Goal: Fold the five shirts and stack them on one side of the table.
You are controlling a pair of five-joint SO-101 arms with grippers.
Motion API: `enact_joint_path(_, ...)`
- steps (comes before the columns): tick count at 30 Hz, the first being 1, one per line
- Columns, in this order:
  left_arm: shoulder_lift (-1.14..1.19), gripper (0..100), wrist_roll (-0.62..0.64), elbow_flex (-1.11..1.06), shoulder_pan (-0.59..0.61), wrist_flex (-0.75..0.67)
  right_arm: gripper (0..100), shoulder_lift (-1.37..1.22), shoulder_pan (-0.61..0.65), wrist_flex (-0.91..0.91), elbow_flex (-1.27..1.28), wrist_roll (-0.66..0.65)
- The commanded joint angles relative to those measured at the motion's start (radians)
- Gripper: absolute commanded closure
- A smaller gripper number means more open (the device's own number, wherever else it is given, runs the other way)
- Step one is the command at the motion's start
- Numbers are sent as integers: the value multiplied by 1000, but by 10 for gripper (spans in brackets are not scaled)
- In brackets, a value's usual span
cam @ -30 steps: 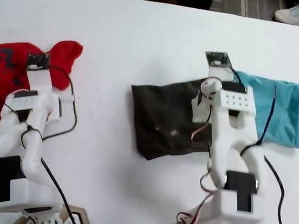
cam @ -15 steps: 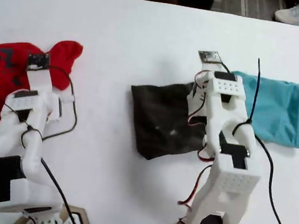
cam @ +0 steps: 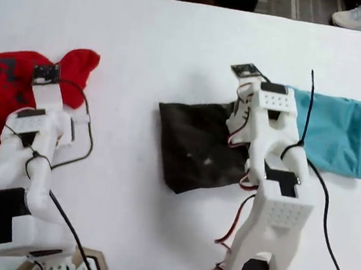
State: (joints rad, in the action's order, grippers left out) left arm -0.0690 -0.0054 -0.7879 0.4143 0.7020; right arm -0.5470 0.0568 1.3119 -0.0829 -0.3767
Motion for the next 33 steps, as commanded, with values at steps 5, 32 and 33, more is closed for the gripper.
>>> enact_joint_path(5, -6, 973, 9, 41, 5, -14, 978, 228, -22, 33, -91, -20)
enact_joint_path(32, -6, 973, 11, 33, 5, -15, 978, 398, -407, -38, -324, -175)
enact_joint_path(33, -6, 973, 11, 33, 5, -15, 978, 374, -420, -38, -351, -176)
